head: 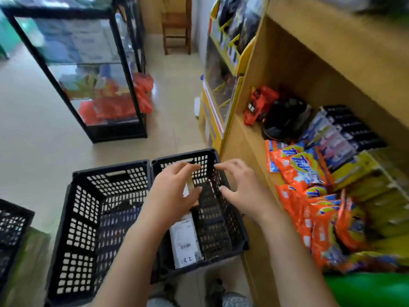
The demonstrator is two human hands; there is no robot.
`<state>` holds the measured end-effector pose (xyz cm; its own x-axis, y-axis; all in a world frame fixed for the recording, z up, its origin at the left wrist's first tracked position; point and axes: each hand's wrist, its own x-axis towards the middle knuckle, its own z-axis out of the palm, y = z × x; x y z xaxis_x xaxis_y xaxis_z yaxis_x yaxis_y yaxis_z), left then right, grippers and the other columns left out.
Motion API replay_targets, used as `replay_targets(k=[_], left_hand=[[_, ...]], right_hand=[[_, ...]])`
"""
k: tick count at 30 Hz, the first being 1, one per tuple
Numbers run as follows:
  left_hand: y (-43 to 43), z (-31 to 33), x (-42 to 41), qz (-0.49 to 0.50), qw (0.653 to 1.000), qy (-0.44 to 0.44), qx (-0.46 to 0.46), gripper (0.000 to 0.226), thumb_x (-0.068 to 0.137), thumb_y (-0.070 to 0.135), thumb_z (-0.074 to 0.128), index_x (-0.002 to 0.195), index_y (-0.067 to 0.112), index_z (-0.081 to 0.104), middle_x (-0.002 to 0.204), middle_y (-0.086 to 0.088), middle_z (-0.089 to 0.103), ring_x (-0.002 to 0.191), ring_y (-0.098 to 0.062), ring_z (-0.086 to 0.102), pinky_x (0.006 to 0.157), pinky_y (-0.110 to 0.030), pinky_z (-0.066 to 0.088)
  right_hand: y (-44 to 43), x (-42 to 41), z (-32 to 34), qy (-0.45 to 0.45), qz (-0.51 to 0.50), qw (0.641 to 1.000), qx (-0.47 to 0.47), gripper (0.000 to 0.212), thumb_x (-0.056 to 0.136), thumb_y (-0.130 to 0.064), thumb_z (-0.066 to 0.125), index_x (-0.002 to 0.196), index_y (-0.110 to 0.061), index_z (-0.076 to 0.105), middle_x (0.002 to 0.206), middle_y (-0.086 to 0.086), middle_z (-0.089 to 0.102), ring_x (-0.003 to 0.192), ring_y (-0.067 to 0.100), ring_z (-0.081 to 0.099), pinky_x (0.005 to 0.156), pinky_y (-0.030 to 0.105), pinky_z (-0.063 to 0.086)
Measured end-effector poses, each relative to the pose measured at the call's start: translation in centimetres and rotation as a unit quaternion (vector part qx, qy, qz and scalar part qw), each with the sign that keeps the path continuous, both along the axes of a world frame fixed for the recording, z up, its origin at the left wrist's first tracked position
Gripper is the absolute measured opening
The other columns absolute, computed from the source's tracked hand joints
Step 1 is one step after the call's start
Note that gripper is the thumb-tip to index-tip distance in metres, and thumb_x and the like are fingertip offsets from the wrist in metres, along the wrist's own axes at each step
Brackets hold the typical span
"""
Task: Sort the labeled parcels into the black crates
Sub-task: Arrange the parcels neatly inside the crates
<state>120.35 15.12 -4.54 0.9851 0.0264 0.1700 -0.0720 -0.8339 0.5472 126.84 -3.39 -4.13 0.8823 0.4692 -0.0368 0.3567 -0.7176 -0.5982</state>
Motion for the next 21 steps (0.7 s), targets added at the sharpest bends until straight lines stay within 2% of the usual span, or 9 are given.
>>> replay_targets(k=[5,8,10,13,15,17,19,21], left_hand=[[1.7,3.1,0.2,-0.131,0.991,-0.030,0.001,0.044,0.086,0.027,0.068,0.129,0.024,0.058,0.124,0.006,0.056,0.115,-0.016,0.051,0.094,-0.021,0.034],[1.7,3.3,-0.2,-0.205,0.978,-0.028,0.002,0.043,0.088,0.030,0.066,0.130,0.025,0.057,0.127,0.008,0.054,0.117,-0.014,0.049,0.094,-0.022,0.035],[0.8,3.2,-0.8,-0.258,0.966,-0.019,-0.006,0.042,0.088,0.030,0.066,0.129,0.024,0.057,0.126,0.007,0.054,0.118,-0.013,0.047,0.093,-0.020,0.033],[-1.8,3.1,-2.4,-0.349,0.937,-0.018,0.002,0.040,0.086,0.029,0.068,0.124,0.020,0.060,0.118,0.003,0.058,0.112,-0.018,0.051,0.093,-0.025,0.038],[-4.3,3.5,-4.2,-0.415,0.910,-0.010,0.013,0.042,0.083,0.034,0.066,0.122,0.022,0.060,0.114,0.002,0.059,0.108,-0.021,0.052,0.092,-0.032,0.042],[-7.3,4.5,-6.5,-0.487,0.873,-0.009,0.028,0.047,0.079,0.039,0.062,0.123,0.024,0.059,0.112,0.001,0.059,0.107,-0.023,0.052,0.091,-0.037,0.044],[-10.6,5.6,-9.5,-0.554,0.832,-0.017,0.027,0.049,0.079,0.034,0.067,0.126,0.024,0.058,0.117,0.000,0.059,0.111,-0.024,0.053,0.094,-0.038,0.044],[-14.0,6.8,-13.3,-0.612,0.790,-0.037,0.023,0.050,0.080,0.031,0.069,0.128,0.023,0.058,0.122,0.000,0.058,0.116,-0.024,0.052,0.100,-0.037,0.042]], right_hand=[[0.8,-4.3,2.8,-0.044,-0.109,0.993,0.023,0.050,0.086,-0.015,0.065,0.132,-0.032,0.054,0.127,-0.015,0.045,0.116,0.004,0.046,0.099,0.016,0.035],[0.9,-7.8,2.8,-0.051,-0.188,0.980,0.035,0.051,0.084,-0.012,0.068,0.130,-0.030,0.057,0.121,-0.016,0.043,0.113,-0.001,0.044,0.093,0.000,0.024],[0.3,-10.8,2.7,-0.055,-0.239,0.969,0.033,0.052,0.083,-0.011,0.070,0.129,-0.030,0.057,0.120,-0.017,0.041,0.112,-0.002,0.042,0.091,-0.005,0.020],[-1.4,-16.0,2.9,-0.068,-0.322,0.944,0.013,0.053,0.081,-0.014,0.072,0.130,-0.031,0.057,0.120,-0.018,0.040,0.110,-0.005,0.040,0.094,-0.002,0.021],[-2.9,-20.2,3.4,-0.081,-0.380,0.922,0.002,0.054,0.080,-0.015,0.073,0.129,-0.030,0.058,0.122,-0.016,0.043,0.115,0.000,0.044,0.102,0.010,0.030],[-4.7,-24.9,4.4,-0.099,-0.444,0.891,-0.004,0.055,0.079,-0.014,0.075,0.130,-0.028,0.058,0.126,-0.009,0.048,0.119,0.008,0.049,0.102,0.023,0.037],[-6.3,-30.3,5.8,-0.110,-0.512,0.852,-0.019,0.056,0.081,-0.014,0.074,0.131,-0.029,0.056,0.128,-0.008,0.049,0.118,0.008,0.049,0.097,0.021,0.036],[-7.4,-36.4,7.1,-0.125,-0.574,0.809,-0.032,0.055,0.083,-0.014,0.073,0.132,-0.030,0.055,0.131,-0.010,0.048,0.120,0.007,0.048,0.099,0.022,0.037]])
